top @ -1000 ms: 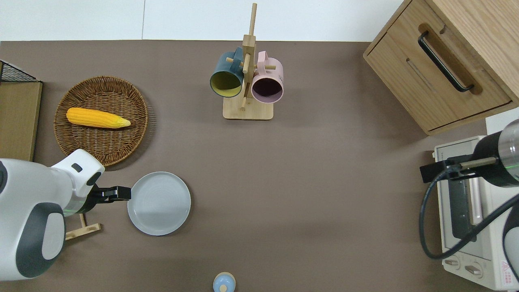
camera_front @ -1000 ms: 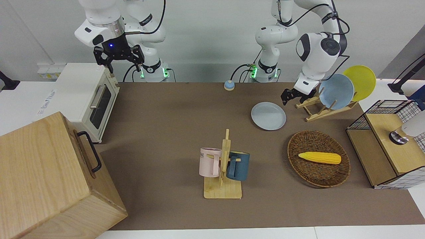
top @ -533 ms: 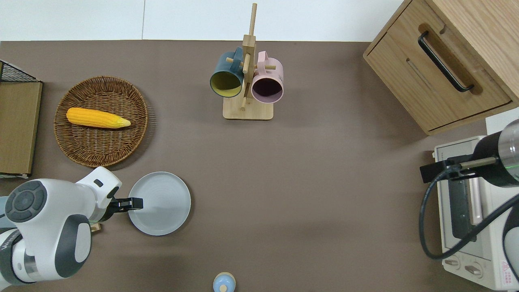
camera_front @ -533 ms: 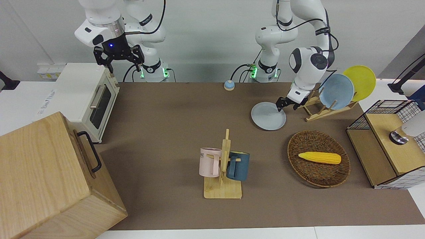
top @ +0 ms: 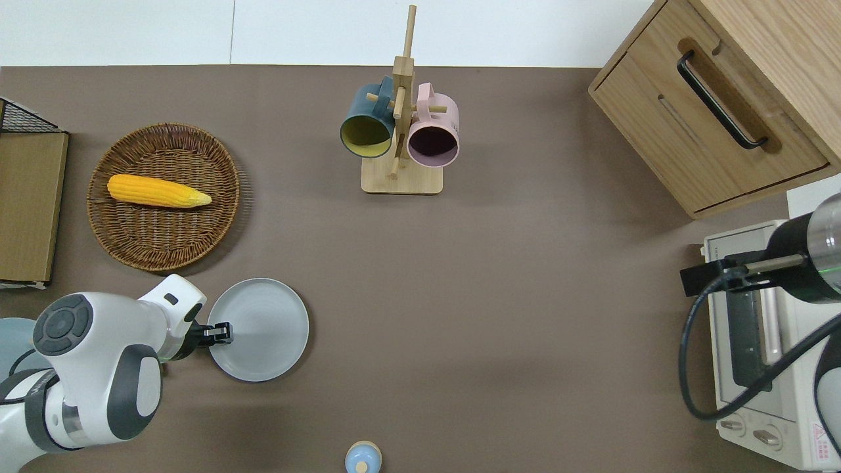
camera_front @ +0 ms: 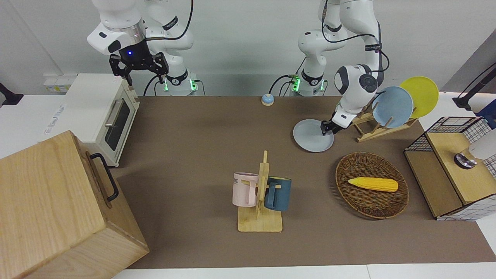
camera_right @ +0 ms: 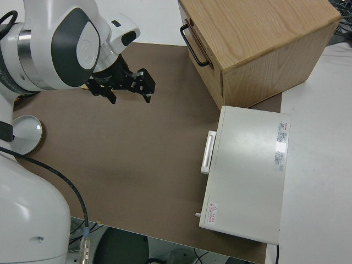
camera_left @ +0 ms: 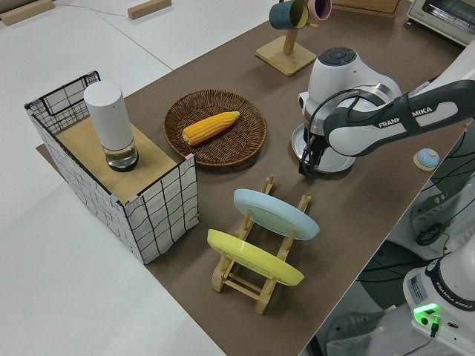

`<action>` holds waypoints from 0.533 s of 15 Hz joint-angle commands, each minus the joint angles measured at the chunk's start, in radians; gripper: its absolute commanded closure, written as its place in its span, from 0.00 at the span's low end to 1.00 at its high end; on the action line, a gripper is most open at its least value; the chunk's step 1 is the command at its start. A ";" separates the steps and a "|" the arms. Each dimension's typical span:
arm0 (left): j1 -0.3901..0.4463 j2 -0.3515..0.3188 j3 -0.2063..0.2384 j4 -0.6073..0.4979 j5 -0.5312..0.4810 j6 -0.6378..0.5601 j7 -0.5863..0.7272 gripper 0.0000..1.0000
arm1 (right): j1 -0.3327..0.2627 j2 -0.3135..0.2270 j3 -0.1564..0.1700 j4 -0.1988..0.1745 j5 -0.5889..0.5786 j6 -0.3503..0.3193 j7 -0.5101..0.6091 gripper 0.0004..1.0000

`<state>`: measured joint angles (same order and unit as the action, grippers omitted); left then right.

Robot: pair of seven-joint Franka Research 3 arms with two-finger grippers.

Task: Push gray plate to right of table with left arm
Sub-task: 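Push the gray plate with the left gripper across the table toward the toaster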

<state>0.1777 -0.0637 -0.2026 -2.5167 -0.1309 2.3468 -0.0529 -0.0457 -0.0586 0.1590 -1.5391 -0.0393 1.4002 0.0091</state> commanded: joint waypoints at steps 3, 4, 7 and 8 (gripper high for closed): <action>-0.012 0.015 -0.021 -0.008 -0.059 0.031 0.007 1.00 | -0.008 -0.010 0.005 -0.004 -0.001 -0.012 -0.008 0.00; -0.032 0.015 -0.021 -0.007 -0.076 0.031 0.001 1.00 | -0.008 -0.010 0.005 -0.004 0.001 -0.012 -0.008 0.00; -0.098 0.025 -0.021 0.001 -0.093 0.046 -0.077 1.00 | -0.008 -0.010 0.005 -0.004 -0.001 -0.012 -0.008 0.00; -0.128 0.027 -0.021 0.004 -0.093 0.048 -0.109 1.00 | -0.008 -0.010 0.005 -0.004 -0.001 -0.012 -0.008 0.00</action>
<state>0.1365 -0.0674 -0.2228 -2.5127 -0.2014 2.3614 -0.0769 -0.0457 -0.0586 0.1590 -1.5391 -0.0393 1.4002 0.0091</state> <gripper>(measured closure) 0.921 0.004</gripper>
